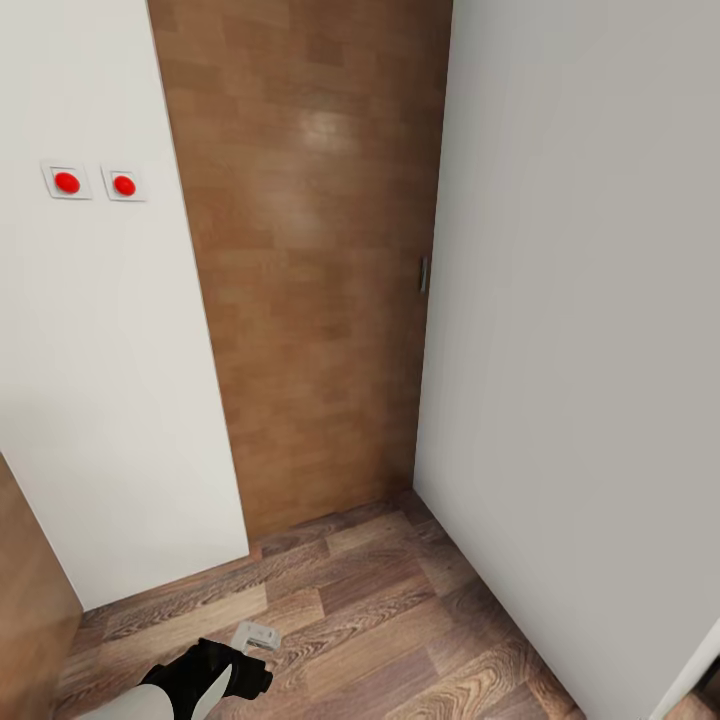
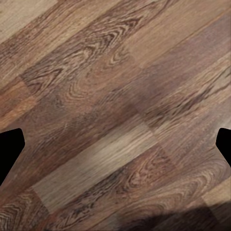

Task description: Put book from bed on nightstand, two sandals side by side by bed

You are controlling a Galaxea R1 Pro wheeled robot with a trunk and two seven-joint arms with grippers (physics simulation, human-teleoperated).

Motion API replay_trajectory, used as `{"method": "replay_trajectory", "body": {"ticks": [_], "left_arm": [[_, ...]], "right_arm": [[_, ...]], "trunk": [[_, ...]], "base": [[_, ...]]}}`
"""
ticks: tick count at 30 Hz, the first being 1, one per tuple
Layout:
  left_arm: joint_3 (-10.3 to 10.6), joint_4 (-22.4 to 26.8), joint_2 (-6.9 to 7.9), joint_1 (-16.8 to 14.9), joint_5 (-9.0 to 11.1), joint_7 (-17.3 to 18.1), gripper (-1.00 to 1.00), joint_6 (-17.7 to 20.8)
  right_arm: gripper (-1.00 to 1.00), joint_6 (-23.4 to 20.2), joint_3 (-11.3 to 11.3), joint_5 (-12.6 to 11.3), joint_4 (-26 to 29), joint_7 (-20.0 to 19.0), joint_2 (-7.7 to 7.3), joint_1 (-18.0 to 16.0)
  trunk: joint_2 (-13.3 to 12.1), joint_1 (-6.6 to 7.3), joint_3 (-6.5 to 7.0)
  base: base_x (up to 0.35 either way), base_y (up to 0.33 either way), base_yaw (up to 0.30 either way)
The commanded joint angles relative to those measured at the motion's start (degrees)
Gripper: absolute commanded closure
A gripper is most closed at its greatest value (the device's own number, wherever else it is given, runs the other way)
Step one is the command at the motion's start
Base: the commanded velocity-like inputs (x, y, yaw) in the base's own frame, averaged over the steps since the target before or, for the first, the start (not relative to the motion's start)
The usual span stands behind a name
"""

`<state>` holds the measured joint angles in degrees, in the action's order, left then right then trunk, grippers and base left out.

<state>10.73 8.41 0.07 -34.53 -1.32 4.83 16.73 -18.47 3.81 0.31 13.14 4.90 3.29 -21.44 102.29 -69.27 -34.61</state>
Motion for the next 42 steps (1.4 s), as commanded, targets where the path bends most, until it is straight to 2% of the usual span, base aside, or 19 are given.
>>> {"method": "replay_trajectory", "body": {"ticks": [1,35,42], "left_arm": [[0.17,0.12,0.02,-0.01,-0.15,0.17,-1.0,0.3],[0.12,0.12,0.02,-0.01,-0.11,0.18,-1.0,-0.15],[-0.06,0.76,-0.13,-0.52,-0.07,0.48,-1.0,1.06]], "right_arm": [[-1.0,-0.28,0.37,0.03,0.13,0.14,0.05,-0.01],[-1.0,1.76,0.41,-0.11,0.12,0.26,0.04,-0.01],[-1.0,1.7,0.47,-0.17,0.14,0.35,0.05,-0.01]], "trunk": [[0.44,-0.22,-0.24],[14.08,-7.69,-6.35],[16.89,-9.23,-7.6]], "base": [[0.0,0.0,0.0],[0.0,0.0,0.0],[0.0,0.0,0.0]]}}
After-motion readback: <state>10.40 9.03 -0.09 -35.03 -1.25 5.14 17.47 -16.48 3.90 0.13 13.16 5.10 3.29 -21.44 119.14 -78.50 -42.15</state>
